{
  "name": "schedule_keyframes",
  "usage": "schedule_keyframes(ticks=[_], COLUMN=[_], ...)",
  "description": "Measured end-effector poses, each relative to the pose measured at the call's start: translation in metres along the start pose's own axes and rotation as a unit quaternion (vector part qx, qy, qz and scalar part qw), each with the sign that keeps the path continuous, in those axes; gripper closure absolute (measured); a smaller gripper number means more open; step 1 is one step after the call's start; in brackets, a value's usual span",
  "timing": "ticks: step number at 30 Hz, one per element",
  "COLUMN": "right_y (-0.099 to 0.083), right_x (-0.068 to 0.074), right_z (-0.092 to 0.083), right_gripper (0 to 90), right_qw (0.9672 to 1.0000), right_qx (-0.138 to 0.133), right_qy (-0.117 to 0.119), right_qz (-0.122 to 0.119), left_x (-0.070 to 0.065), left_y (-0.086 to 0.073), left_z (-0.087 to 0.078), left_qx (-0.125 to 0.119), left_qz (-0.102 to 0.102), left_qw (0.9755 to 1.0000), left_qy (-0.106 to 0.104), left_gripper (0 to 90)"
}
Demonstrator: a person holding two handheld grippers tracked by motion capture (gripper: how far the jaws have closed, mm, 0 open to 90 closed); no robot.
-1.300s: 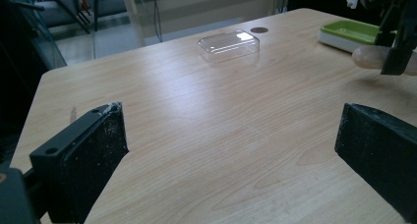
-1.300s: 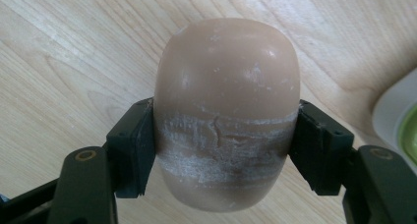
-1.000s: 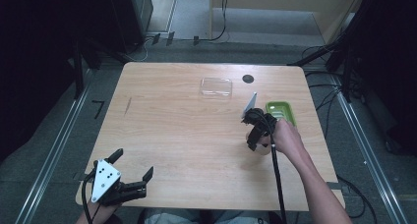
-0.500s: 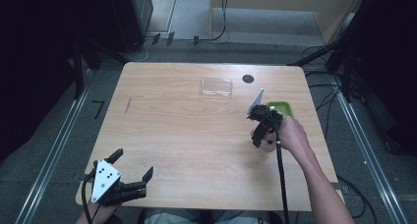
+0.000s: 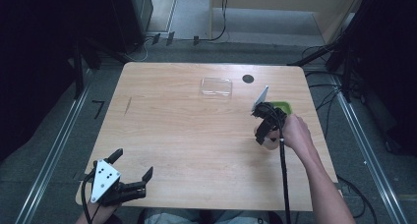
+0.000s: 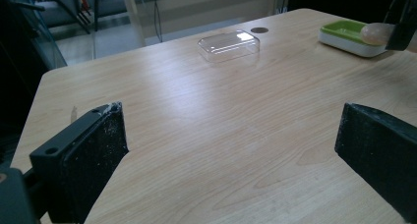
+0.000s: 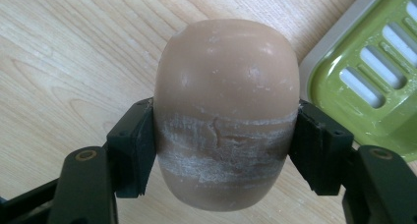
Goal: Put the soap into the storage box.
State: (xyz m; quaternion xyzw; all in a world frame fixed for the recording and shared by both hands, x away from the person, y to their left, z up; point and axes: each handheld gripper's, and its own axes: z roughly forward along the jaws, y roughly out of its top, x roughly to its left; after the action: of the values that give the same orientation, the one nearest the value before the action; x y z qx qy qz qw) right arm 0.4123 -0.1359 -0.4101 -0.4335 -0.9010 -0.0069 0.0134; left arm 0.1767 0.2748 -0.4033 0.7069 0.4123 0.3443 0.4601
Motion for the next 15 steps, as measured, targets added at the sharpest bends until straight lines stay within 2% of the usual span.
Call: schedule_keyframes(ticks=[15], right_y=[-0.003], right_x=[-0.017], right_z=[-0.009], right_gripper=[33.4], right_qw=[0.9997], right_qx=[-0.012], right_qy=[-0.002], right_qz=[0.02], left_x=[0.0], left_y=[0.0], left_z=[0.0], left_qx=[-0.001], left_qz=[0.0], left_qw=[1.0], left_qy=[0.001], left_gripper=[0.0])
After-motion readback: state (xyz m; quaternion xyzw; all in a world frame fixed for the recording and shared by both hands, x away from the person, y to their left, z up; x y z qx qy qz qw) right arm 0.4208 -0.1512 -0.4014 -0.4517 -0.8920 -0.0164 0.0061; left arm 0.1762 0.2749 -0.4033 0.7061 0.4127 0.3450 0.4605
